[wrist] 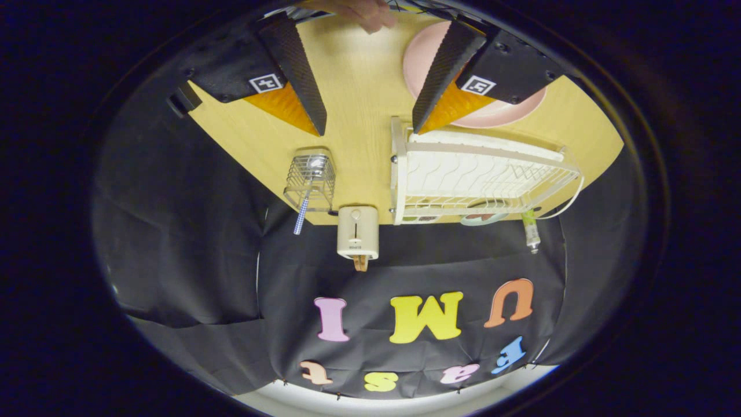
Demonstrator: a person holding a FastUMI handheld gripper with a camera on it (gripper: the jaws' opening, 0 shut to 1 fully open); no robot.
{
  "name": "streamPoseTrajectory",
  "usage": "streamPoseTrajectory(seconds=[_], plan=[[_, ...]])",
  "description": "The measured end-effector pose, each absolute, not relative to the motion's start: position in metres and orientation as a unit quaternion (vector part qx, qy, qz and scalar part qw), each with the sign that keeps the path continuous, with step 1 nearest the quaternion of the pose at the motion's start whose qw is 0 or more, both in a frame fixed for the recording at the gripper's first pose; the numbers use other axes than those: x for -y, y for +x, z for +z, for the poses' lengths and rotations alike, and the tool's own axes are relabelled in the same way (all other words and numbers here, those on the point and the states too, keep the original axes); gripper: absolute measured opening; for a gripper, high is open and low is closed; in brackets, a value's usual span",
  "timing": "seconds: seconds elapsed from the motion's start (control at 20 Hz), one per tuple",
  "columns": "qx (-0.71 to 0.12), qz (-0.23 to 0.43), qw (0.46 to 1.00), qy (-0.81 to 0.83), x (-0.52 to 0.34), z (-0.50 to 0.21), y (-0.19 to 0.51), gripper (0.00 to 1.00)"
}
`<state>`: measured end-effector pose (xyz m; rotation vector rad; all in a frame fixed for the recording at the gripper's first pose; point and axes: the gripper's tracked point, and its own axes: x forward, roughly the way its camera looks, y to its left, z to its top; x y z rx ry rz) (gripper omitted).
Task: Take the plate from the dish rack, then take the spoon from the basket and place it into the plate.
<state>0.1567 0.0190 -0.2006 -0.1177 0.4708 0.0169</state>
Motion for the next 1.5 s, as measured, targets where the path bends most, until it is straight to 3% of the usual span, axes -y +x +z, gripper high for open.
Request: streamPoseTrajectory(seconds=[0.7, 1.05, 1.35, 1.45, 1.5], plan=[[-0.215, 0.036, 0.976, -0.028, 0.055, -0.163, 0.300, 0.98], [-0.171, 0.002, 0.984, -0.054, 0.094, -0.131, 0.388, 0.98], [-0.228, 0.017, 0.973, -0.007, 0.087, -0.152, 0.430, 0.98], [-0.244, 0.031, 0.969, 0.008, 0.077, -0.162, 0.438, 0.96], [-0.251, 0.052, 0.966, 0.020, 0.067, -0.163, 0.440, 0.81]])
